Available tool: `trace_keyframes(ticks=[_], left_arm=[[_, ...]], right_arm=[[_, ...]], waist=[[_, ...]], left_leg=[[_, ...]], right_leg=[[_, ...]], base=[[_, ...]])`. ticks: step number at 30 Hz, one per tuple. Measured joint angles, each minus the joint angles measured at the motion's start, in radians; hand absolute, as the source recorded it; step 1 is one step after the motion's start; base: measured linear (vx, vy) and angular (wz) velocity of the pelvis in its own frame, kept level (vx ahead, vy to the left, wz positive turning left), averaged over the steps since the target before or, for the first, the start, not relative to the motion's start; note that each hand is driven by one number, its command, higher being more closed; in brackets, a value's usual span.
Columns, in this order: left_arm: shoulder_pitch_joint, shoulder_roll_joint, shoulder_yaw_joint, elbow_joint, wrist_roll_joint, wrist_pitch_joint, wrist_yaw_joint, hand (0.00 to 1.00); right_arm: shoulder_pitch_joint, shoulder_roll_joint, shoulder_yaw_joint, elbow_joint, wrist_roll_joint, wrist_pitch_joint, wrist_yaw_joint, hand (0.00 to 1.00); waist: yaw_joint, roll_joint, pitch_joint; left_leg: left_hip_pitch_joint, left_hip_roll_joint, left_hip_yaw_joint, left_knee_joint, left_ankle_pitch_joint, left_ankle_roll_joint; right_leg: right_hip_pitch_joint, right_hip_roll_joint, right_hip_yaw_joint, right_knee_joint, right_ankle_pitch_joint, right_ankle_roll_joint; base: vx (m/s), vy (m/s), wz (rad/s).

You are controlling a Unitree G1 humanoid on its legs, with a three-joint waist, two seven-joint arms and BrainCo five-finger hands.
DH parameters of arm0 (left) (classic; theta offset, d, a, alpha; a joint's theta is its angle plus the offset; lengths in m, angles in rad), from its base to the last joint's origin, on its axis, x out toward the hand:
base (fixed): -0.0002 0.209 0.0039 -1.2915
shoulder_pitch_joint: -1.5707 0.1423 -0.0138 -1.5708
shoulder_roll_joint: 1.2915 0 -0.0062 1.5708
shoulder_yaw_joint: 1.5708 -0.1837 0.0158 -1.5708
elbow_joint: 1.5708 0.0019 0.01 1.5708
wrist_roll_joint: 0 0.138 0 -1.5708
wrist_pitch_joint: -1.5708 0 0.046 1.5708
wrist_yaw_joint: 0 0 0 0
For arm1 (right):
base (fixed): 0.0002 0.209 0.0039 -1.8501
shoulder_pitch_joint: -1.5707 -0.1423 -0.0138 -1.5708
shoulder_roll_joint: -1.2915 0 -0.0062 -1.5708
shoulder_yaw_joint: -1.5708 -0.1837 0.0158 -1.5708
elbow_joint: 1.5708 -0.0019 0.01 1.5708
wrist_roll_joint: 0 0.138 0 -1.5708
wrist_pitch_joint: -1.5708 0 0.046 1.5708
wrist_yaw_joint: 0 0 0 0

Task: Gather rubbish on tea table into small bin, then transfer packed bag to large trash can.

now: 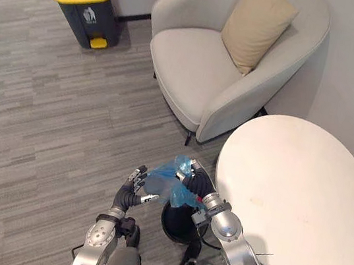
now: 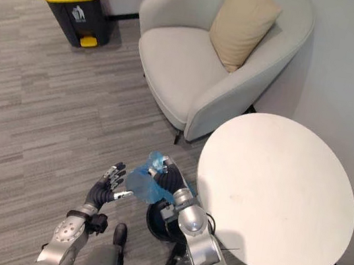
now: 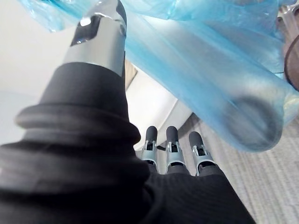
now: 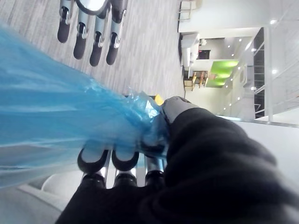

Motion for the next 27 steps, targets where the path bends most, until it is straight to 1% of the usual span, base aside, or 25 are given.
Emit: trace_keyframes(ticks=[2,3,4,5,6,7,9,10,11,13,15,18,20,22,24,27], left_arm=[[0.014,0.003,0.001,-0.047,0.028,-0.009,0.003,0.00],[0.022,0.007,-0.002,-0.076,0.042,-0.023,0.006,0.00],[0.023,0.007,-0.003,-0.089,0.050,-0.030,0.010,0.00],[0.022,0.007,-0.006,-0.105,0.062,-0.044,0.018,0.00],[0.023,0.011,-0.015,-0.127,0.087,-0.067,0.028,0.00],[0.022,0.015,-0.023,-0.133,0.096,-0.075,0.036,0.00],[0.025,0.029,-0.036,-0.169,0.159,-0.107,0.068,0.00],[0.025,0.042,-0.046,-0.185,0.179,-0.114,0.082,0.00],[0.026,0.052,-0.054,-0.198,0.190,-0.115,0.086,0.00],[0.026,0.085,-0.079,-0.268,0.223,-0.119,0.089,0.00],[0.019,0.100,-0.093,-0.300,0.235,-0.121,0.087,0.00],[0.002,0.117,-0.123,-0.302,0.250,-0.118,0.074,0.00],[-0.009,0.128,-0.144,-0.302,0.257,-0.113,0.056,0.00],[-0.009,0.125,-0.148,-0.302,0.256,-0.107,0.041,0.00],[-0.011,0.127,-0.151,-0.302,0.256,-0.096,0.036,0.00],[-0.039,0.125,-0.145,-0.302,0.255,-0.076,0.036,0.00]], right_arm=[[-0.001,-0.016,0.019,-0.002,0.069,-0.002,0.026,1.00],[-0.001,-0.031,0.033,-0.004,0.114,-0.008,0.048,1.00],[-0.003,-0.037,0.034,-0.004,0.136,-0.012,0.058,1.00],[-0.007,-0.046,0.039,-0.004,0.169,-0.015,0.071,1.00],[-0.011,-0.068,0.063,-0.004,0.231,-0.020,0.089,1.00],[-0.012,-0.077,0.070,-0.004,0.247,-0.025,0.092,1.00],[-0.048,-0.104,0.108,-0.004,0.319,-0.028,0.100,1.00],[-0.062,-0.110,0.119,-0.004,0.346,-0.029,0.111,1.00],[-0.071,-0.114,0.128,-0.004,0.361,-0.029,0.112,1.00],[-0.110,-0.130,0.150,-0.006,0.431,-0.029,0.113,1.00],[-0.141,-0.140,0.150,-0.006,0.451,-0.028,0.112,1.00],[-0.200,-0.157,0.151,-0.006,0.502,-0.026,0.112,1.00],[-0.231,-0.161,0.152,-0.006,0.513,-0.025,0.112,1.00],[-0.245,-0.171,0.154,-0.006,0.518,-0.020,0.111,1.00],[-0.261,-0.176,0.163,-0.006,0.519,-0.003,0.109,1.00],[-0.301,-0.183,0.168,-0.006,0.519,0.015,0.101,1.00]], waist=[[0.002,0.006,-0.020],[0.004,0.010,-0.034],[0.004,0.012,-0.035],[0.007,0.014,-0.037],[0.017,0.018,-0.049],[0.022,0.019,-0.057],[0.022,0.021,-0.063],[0.023,0.022,-0.070],[0.023,0.023,-0.075],[0.023,0.023,-0.085],[0.023,0.023,-0.086],[0.023,0.023,-0.087],[0.022,0.023,-0.091],[0.023,0.025,-0.109],[0.023,0.027,-0.133],[0.023,0.028,-0.136]], left_leg=[[0.022,-0.001,-0.001,-0.021,0.005,-0.001],[0.026,-0.004,-0.007,-0.030,0.009,0.001],[0.031,-0.005,-0.010,-0.032,0.009,0.001],[0.037,-0.005,-0.011,-0.034,0.009,0.001],[0.046,-0.006,-0.011,-0.042,0.010,0.002],[0.049,-0.008,-0.011,-0.049,0.012,0.003],[0.068,-0.010,-0.011,-0.061,0.014,0.003],[0.068,-0.011,-0.011,-0.063,0.014,0.003],[0.068,-0.011,-0.011,-0.065,0.014,0.003],[0.069,-0.013,-0.010,-0.066,0.014,0.003],[0.074,-0.013,-0.010,-0.068,0.014,0.003],[0.081,-0.013,-0.008,-0.069,0.014,0.003],[0.083,-0.013,-0.005,-0.071,0.014,0.003],[0.087,-0.013,0.001,-0.079,0.014,0.003],[0.090,-0.014,0.005,-0.085,0.014,0.004],[0.092,-0.013,0.009,-0.085,0.014,0.004]], right_leg=[[0.020,0.003,-0.002,-0.016,0.002,0.002],[0.028,0.003,-0.008,-0.024,0.003,0.004],[0.035,0.004,-0.011,-0.030,0.004,0.005],[0.042,0.004,-0.013,-0.033,0.005,0.005],[0.052,0.006,-0.013,-0.044,0.008,0.007],[0.053,0.006,-0.012,-0.047,0.009,0.008],[0.068,0.006,-0.012,-0.053,0.010,0.009],[0.068,0.006,-0.012,-0.056,0.010,0.009],[0.068,0.006,-0.012,-0.058,0.011,0.010],[0.071,0.005,-0.010,-0.062,0.013,0.011],[0.074,0.005,-0.008,-0.063,0.013,0.011],[0.079,0.006,-0.003,-0.065,0.013,0.011],[0.079,0.007,0.002,-0.065,0.014,0.010],[0.078,0.008,0.007,-0.071,0.016,0.011],[0.080,0.009,0.010,-0.078,0.018,0.011],[0.080,0.011,0.015,-0.080,0.021,0.010]], base=[[0.04,0.010,0.06],[0.04,0.009,0.10],[0.03,0.009,0.11],[0.02,0.014,0.05],[0.00,0.000,0.00],[0.03,0.018,0.01],[0.00,0.000,0.00],[0.00,0.000,0.00],[0.00,0.000,0.00],[0.00,0.000,0.00],[0.00,0.000,0.00],[0.00,0.003,-0.01],[-0.01,0.010,-0.06],[0.01,0.011,-0.08],[0.03,0.009,-0.06],[0.01,0.006,-0.05]])
